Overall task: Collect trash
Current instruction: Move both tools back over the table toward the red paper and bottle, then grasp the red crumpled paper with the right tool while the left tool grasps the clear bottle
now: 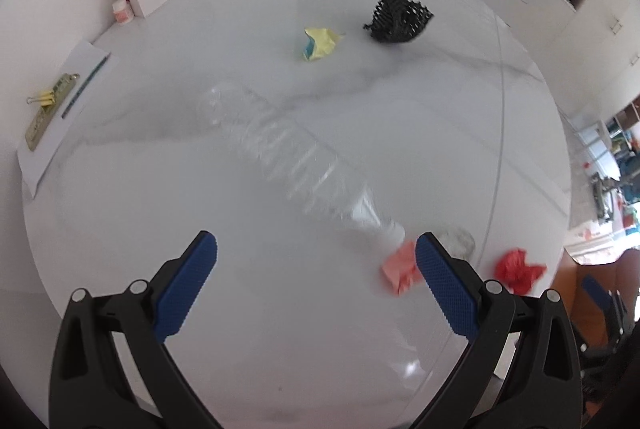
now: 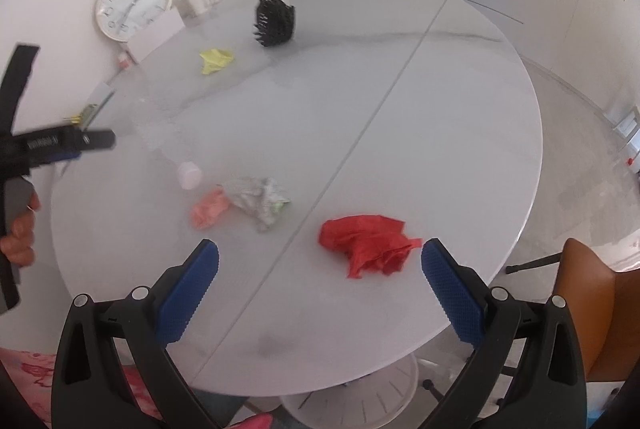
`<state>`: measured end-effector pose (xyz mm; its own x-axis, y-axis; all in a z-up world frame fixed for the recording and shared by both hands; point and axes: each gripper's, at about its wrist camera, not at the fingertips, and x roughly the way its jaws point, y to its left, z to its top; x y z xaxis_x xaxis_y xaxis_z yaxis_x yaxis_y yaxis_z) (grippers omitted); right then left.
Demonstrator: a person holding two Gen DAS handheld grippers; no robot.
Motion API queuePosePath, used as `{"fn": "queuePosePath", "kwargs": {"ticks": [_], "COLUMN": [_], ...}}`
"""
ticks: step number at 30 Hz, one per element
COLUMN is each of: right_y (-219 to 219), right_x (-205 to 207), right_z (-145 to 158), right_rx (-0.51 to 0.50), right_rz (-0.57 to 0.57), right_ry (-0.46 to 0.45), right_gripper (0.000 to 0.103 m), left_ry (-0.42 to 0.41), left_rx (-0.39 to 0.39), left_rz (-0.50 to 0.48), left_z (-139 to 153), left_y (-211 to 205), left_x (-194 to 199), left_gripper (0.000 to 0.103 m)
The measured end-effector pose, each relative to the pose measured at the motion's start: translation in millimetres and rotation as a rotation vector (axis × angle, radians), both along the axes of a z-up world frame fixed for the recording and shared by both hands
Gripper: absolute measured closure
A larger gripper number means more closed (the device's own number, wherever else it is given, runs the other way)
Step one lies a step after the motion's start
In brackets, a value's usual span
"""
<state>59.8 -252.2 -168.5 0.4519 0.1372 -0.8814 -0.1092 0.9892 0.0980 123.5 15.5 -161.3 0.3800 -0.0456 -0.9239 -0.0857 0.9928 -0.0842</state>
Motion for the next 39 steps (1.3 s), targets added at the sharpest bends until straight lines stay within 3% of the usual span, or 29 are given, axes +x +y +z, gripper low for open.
{"fn": "queuePosePath", "kwargs": {"ticks": [5,7,11,12,14,19,24,32,39], "right_y": [-16,-20,-14,-13,-11,-13,-11,23,66], "right_x": [15,23,33,35,36,39,44,90,150], "right_z": [-40,-56,-75,-79,-83,-85,-73,-37,-36], "right_rx": [-0.010,0.003,-0.039,-0.039,-0.028,-0.005,0.022,0.052,0.084], "right_rz": [-0.070,-0.084,-0.062,-0.050,-0.039,-0.025,-0.017,0.065,0.127], "right_ry": [0.045,0.079,0.116,0.129,0.136,0.137,0.123,0.030,0.020], "right_gripper": [0.005,0.013,0.018,0.027,0.033,0.050,0.057,0.057,0.057], "left_ry": [0.023,0.029,0.033,0.036,0.045,0.056,0.061,0.088,0.146], "left_rx": [-0.014,-0.007,0.035,0.040,0.039,0.030,0.033,0.008,-0.011], "left_rz": [0.052,0.052,0.022,0.020,0.029,0.062,0.086,0.245,0.441], "left_z": [-8,-10,-14,-15,-17,-19,-21,-31,-57], "left_y": [-6,-9,-14,-14,-11,-5,-5,2,22], "left_x": [18,20,19,18,18,20,25,57,90], "left_gripper": [0.008,0.008,0.008,0.008,0.008,0.008,0.008,0.008,0.008]}}
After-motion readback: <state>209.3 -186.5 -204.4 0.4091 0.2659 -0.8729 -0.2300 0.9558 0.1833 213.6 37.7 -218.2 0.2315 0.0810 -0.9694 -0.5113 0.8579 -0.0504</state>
